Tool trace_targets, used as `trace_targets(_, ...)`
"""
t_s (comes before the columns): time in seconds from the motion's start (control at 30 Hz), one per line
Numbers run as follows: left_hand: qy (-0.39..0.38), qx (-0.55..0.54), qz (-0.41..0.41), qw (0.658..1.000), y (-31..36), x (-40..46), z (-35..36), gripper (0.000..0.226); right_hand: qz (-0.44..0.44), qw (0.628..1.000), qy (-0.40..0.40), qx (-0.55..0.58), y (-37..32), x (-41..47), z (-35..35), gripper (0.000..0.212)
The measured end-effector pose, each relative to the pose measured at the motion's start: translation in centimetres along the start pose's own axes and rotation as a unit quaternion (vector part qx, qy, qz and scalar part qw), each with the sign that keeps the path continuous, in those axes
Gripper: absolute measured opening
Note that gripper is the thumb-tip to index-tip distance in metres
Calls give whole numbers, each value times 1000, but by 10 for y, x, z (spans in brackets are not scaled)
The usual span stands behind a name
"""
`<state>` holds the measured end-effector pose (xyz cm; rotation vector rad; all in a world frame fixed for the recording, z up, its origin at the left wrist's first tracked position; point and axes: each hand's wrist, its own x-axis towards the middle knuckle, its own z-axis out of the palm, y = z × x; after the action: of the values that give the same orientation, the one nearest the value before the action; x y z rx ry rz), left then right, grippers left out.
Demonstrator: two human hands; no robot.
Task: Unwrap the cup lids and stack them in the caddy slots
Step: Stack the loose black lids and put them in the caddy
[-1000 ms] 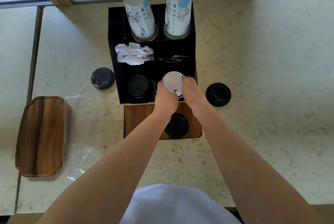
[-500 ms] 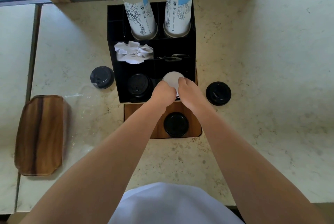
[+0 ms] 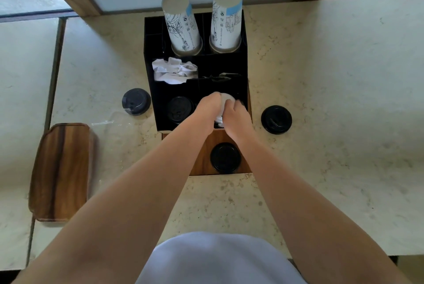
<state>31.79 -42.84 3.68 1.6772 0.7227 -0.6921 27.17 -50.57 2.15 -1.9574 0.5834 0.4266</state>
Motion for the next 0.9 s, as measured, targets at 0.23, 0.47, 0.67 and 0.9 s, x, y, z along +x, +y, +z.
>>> trace_targets(0.23,82,26,184,979,-57,-64,-19,24,-42,990,59,119,50,-41,-31,24)
trace_targets(0.47,99,-38,-34,994,-140,-71,-13,36,65,997,-5,30,108,-57,-34,25)
trace_targets(0.67,105,-155,-143,972,-141,-52,-7,48,82,995,-22,55,113,-64,-15,45)
trace_targets(0.9,78,-196,-190,959,-129,-49,-3,39,80,993,-3,81,116,-72,-4,50)
